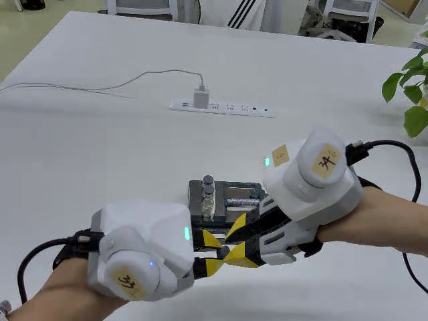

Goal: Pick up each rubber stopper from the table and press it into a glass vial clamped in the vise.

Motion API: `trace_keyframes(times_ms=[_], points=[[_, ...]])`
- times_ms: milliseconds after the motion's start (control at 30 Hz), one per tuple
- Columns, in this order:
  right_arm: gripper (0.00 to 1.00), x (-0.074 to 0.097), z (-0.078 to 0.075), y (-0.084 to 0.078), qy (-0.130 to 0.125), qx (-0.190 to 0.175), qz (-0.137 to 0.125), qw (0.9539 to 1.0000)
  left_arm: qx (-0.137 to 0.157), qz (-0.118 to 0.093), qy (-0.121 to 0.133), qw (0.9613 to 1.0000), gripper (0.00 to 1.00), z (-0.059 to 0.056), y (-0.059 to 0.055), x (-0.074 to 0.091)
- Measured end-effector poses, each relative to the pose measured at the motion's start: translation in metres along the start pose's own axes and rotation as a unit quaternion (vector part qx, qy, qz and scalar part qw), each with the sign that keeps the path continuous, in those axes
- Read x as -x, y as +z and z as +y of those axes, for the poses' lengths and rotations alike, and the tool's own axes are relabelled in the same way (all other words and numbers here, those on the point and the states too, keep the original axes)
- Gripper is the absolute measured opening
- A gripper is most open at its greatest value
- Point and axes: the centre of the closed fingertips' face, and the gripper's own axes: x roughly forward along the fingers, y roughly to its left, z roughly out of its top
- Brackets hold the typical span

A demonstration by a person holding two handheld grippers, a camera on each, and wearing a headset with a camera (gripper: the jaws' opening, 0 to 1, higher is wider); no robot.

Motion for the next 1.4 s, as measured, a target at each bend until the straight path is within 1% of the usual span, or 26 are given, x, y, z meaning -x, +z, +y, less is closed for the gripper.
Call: trace_keyframes(times_ms=[33,100,133,300,333,400,500,600,767,1067,1133,1200,1400], points=[[0.18,0.001,0.000,-0.001,0.000,0.003,0.000,1.0000,0.022,-0.005,-0.001,0.9997,0.04,0.000,0.000,0.000],[0.19,0.002,0.001,0.001,0.002,0.023,-0.010,0.9997,0.045,-0.017,-0.003,0.9988,0.04,0.001,0.001,0.000],[0.20,0.004,0.003,0.000,0.002,0.034,-0.013,0.9993,0.059,-0.019,-0.004,0.9981,0.04,0.001,0.000,0.001],[0.18,0.007,0.004,0.000,-0.001,0.063,-0.018,0.9979,0.096,-0.030,-0.011,0.9949,0.04,0.000,-0.001,0.002],[0.18,0.007,0.005,0.000,0.000,0.066,-0.018,0.9977,0.098,-0.032,-0.011,0.9946,0.04,0.000,-0.001,0.002],[0.17,0.007,0.005,0.000,0.002,0.072,-0.018,0.9972,0.115,-0.035,-0.016,0.9926,0.04,-0.002,-0.001,0.002],[0.16,0.007,0.006,0.000,0.003,0.080,-0.018,0.9966,0.122,-0.039,-0.021,0.9916,0.04,-0.004,0.000,0.002],[0.13,0.006,0.008,0.002,0.010,0.081,-0.022,0.9965,0.122,-0.041,-0.024,0.9914,0.04,-0.006,0.000,0.002],[0.10,0.004,0.011,0.003,0.017,0.087,-0.018,0.9959,0.125,-0.048,-0.024,0.9907,0.04,-0.008,0.003,0.002],[0.09,0.003,0.011,0.002,0.020,0.095,-0.008,0.9952,0.125,-0.054,-0.023,0.9904,0.04,-0.008,0.006,0.004],[0.10,0.003,0.011,0.001,0.020,0.098,-0.005,0.9950,0.130,-0.061,-0.024,0.9893,0.04,-0.007,0.008,0.005],[0.09,0.003,0.011,0.002,0.019,0.103,-0.004,0.9945,0.127,-0.059,-0.023,0.9898,0.04,-0.007,0.007,0.005],[0.09,0.002,0.011,0.001,0.018,0.108,0.002,0.9940,0.129,-0.058,-0.024,0.9896,0.04,-0.007,0.008,0.004]])
